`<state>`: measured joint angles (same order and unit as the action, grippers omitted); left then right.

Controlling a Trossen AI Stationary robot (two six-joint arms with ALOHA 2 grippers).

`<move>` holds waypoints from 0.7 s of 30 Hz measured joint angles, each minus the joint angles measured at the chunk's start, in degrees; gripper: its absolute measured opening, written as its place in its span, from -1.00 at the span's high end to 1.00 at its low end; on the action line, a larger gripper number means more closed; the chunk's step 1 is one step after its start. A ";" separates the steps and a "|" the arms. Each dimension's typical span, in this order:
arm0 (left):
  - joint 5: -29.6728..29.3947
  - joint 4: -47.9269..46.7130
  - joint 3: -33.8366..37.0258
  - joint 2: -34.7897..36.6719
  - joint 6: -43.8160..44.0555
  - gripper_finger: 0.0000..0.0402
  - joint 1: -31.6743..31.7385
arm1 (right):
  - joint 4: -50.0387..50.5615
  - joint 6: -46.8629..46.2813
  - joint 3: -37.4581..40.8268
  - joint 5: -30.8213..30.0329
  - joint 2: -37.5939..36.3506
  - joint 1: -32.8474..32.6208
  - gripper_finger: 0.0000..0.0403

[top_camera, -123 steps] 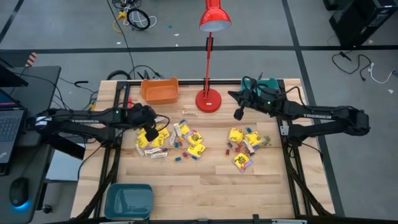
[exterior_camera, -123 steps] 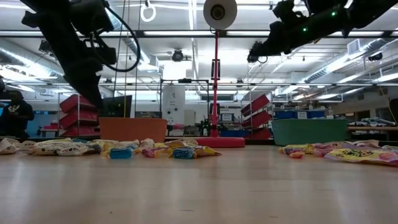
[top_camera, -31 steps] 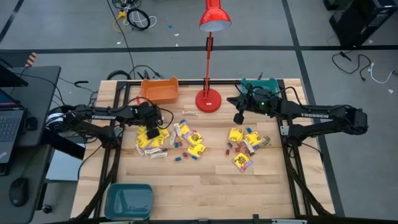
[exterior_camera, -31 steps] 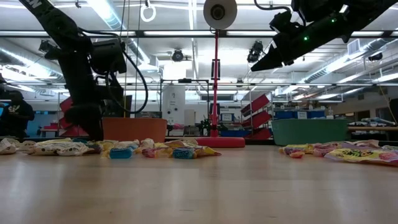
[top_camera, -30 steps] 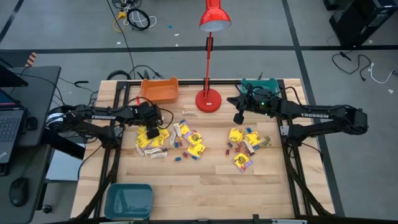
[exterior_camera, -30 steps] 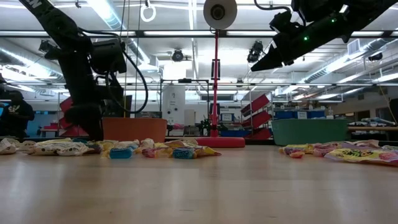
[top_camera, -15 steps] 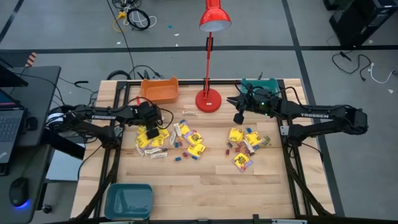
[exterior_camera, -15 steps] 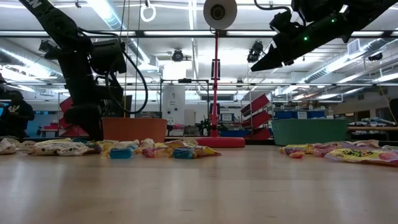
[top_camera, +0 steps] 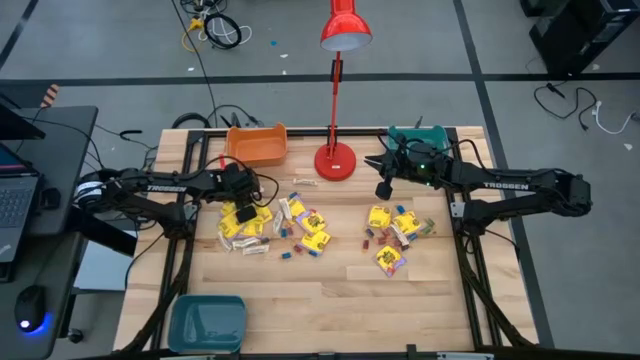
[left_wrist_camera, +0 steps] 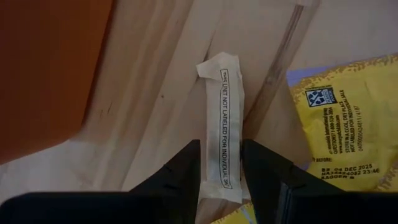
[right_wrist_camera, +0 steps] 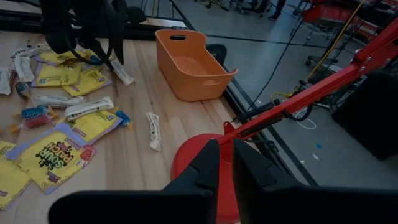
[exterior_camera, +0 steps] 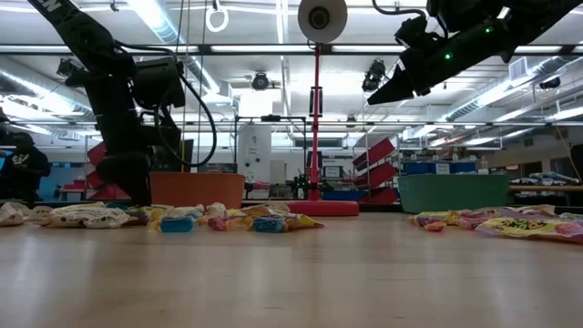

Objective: Sort candy
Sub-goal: Put the white candy into the blue bin

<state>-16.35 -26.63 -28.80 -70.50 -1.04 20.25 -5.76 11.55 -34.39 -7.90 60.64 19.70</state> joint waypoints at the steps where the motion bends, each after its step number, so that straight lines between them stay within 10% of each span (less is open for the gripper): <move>1: 0.02 0.00 0.00 0.00 0.12 0.39 0.00 | 0.00 0.00 0.00 0.00 0.00 0.00 0.85; 21: 0.47 0.16 0.00 0.00 1.68 0.39 0.00 | -0.02 0.13 0.00 0.28 0.00 0.00 0.82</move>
<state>-15.88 -26.48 -28.80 -70.50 0.64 20.25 -5.78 11.68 -34.39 -7.62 60.64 19.70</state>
